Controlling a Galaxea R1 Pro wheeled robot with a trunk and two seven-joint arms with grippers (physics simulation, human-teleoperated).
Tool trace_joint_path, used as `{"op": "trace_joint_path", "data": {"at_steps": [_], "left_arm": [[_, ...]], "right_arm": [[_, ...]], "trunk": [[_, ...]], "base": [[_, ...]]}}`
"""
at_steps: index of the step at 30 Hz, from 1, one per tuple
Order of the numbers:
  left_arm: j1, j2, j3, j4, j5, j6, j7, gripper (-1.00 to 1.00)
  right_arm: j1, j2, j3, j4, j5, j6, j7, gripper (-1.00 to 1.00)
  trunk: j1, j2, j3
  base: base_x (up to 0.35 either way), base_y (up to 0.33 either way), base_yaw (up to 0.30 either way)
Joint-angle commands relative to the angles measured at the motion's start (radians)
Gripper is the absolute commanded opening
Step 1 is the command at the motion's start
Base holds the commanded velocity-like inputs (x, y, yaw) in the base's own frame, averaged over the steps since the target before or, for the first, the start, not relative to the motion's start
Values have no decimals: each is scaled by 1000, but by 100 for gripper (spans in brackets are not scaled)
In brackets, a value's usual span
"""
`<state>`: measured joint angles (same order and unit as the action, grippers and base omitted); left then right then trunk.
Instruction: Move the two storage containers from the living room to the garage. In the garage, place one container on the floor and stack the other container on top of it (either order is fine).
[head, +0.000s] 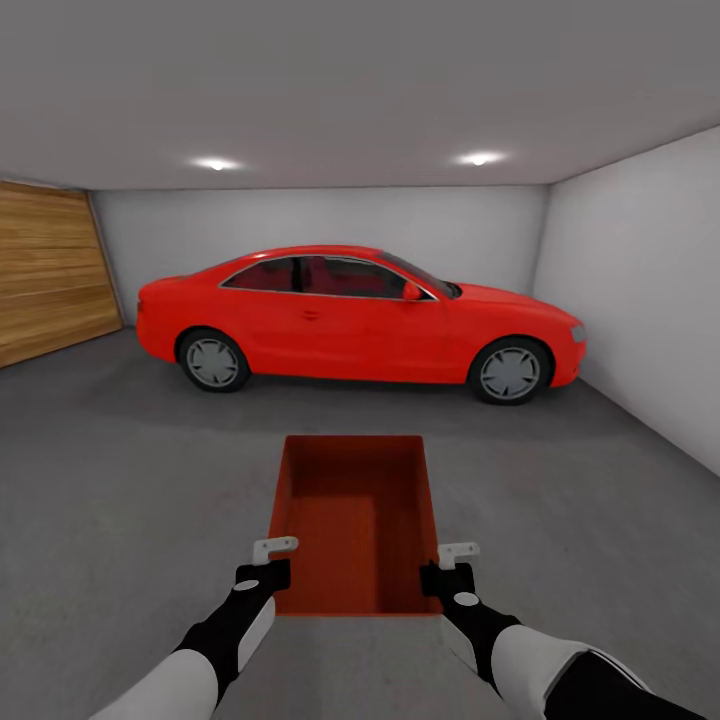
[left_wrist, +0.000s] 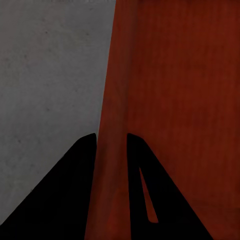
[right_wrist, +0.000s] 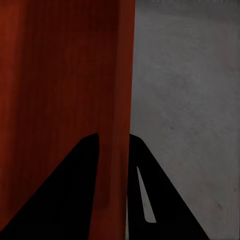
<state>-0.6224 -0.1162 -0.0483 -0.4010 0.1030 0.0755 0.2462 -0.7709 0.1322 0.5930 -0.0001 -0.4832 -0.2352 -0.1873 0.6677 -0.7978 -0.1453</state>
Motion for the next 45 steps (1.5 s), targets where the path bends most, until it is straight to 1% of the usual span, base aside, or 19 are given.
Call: {"op": "trace_joint_path", "data": {"at_steps": [1, 21, 27, 39, 45], "left_arm": [[-1, 26, 66, -2, 17, 6, 10, -100], [0, 25, 66, -2, 17, 6, 10, -100], [-1, 24, 66, -2, 17, 6, 10, -100], [0, 24, 65, -2, 18, 6, 10, -100], [-1, 24, 66, -2, 18, 7, 10, -100]], "right_arm": [[-1, -20, -75, -4, 11, 1, -1, -100], [-1, -20, -75, -4, 11, 1, -1, -100], [-1, -20, -75, -4, 11, 1, -1, -100], [-1, -20, -75, -4, 11, 1, -1, -100], [-1, -20, -75, -4, 11, 1, -1, -100]], "trunk": [[1, -1, -1], [1, -1, -1], [1, -1, 0], [1, -1, 5], [1, -1, 8]], "base": [[320, 0, 0], [320, 0, -12], [321, 0, -207], [320, 2, -275], [319, 103, -281]]}}
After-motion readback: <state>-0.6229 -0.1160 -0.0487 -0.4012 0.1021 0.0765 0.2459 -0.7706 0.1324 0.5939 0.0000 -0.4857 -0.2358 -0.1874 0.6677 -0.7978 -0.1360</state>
